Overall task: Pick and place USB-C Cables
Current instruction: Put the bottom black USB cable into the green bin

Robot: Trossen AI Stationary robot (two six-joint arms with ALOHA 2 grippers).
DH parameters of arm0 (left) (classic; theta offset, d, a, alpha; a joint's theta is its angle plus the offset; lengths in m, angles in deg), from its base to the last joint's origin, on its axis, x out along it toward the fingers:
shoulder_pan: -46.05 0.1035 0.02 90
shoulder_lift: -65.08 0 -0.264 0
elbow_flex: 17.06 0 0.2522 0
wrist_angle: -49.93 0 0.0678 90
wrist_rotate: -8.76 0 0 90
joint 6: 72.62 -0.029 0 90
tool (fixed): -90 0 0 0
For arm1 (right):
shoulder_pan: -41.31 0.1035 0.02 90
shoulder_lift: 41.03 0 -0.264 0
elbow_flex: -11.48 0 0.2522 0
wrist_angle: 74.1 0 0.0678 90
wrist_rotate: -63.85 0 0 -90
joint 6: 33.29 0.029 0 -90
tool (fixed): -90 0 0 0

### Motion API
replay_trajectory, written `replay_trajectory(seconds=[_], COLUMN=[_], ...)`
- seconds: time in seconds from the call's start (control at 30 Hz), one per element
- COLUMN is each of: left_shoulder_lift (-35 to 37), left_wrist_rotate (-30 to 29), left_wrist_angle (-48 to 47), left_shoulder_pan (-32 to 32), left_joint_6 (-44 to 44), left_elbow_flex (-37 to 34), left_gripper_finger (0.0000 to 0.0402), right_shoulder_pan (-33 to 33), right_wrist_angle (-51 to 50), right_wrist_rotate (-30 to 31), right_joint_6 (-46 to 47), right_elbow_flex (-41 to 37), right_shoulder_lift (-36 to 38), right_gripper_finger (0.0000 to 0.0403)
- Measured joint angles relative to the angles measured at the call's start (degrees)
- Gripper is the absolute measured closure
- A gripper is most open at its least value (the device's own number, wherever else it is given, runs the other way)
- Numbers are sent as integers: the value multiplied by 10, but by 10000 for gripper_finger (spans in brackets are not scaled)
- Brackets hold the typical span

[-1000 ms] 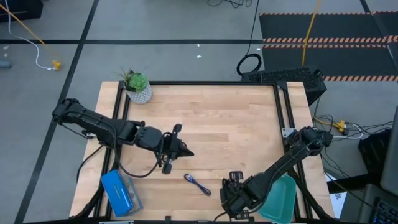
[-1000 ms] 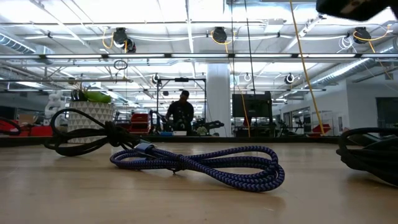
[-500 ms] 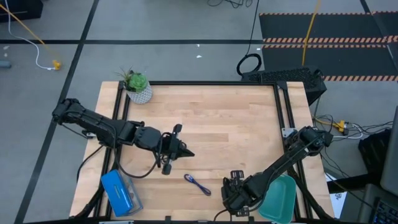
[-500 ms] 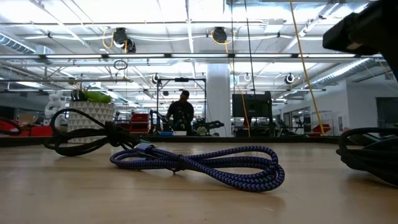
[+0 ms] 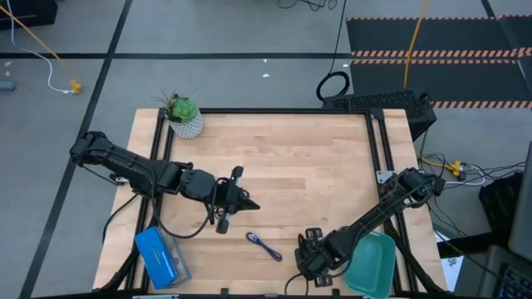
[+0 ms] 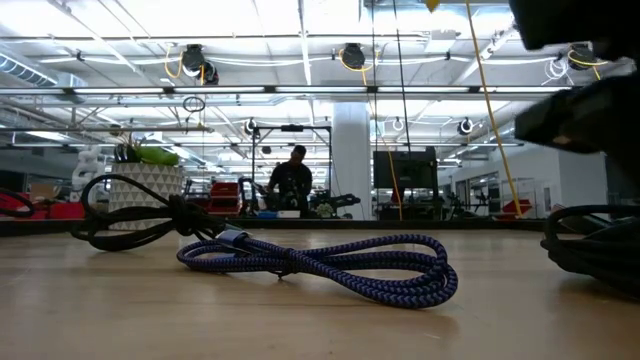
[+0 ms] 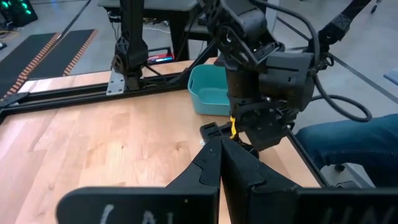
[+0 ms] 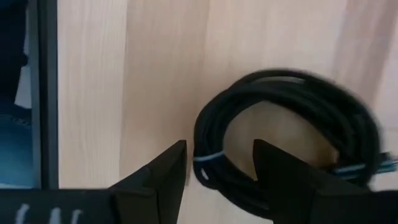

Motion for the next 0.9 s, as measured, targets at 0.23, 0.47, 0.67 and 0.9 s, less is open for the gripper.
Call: replay_trajectory(seconds=[0.23, 0.47, 0.67, 0.9], left_shoulder_lift=[0, 0, 0, 0], left_wrist_rotate=[0, 0, 0, 0], left_wrist_angle=[0, 1, 1, 1], left_shoulder_pan=[0, 0, 0, 0], left_joint_6=[-3, -3, -3, -3], left_elbow_flex=[0, 0, 0, 0], left_gripper_finger=[396, 396, 396, 396], right_shoulder_pan=[0, 0, -1, -1], right_wrist_angle=[33, 36, 34, 24], right_wrist_rotate=[-1, 3, 4, 3], right_joint_6=[-3, -31, -39, -34], right_elbow_flex=[-33, -38, -39, -29], right_shoulder_lift=[3, 3, 5, 4], right_gripper_finger=[231, 300, 373, 375])
